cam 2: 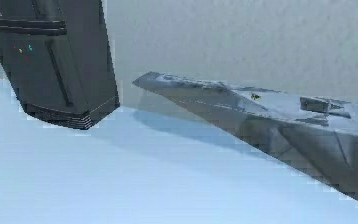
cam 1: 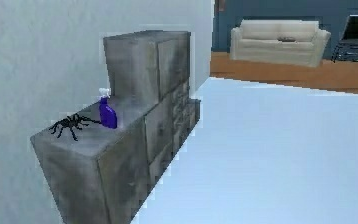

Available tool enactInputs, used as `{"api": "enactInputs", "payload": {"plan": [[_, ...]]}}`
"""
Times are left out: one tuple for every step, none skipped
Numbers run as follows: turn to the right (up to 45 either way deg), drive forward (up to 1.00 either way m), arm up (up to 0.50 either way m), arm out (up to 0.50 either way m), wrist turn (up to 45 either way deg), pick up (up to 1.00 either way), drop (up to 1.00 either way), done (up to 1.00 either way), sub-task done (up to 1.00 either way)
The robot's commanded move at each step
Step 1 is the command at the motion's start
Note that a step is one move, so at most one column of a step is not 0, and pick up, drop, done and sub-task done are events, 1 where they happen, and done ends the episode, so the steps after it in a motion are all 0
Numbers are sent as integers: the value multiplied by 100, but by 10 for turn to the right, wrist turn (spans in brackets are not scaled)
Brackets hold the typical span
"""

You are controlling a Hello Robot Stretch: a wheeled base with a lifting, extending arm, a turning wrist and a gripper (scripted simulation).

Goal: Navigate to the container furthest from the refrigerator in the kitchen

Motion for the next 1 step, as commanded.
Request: {"api": "enactInputs", "payload": {"plan": [[-30, 0, 0, 0, 0, 0, 0, 0, 0]]}}
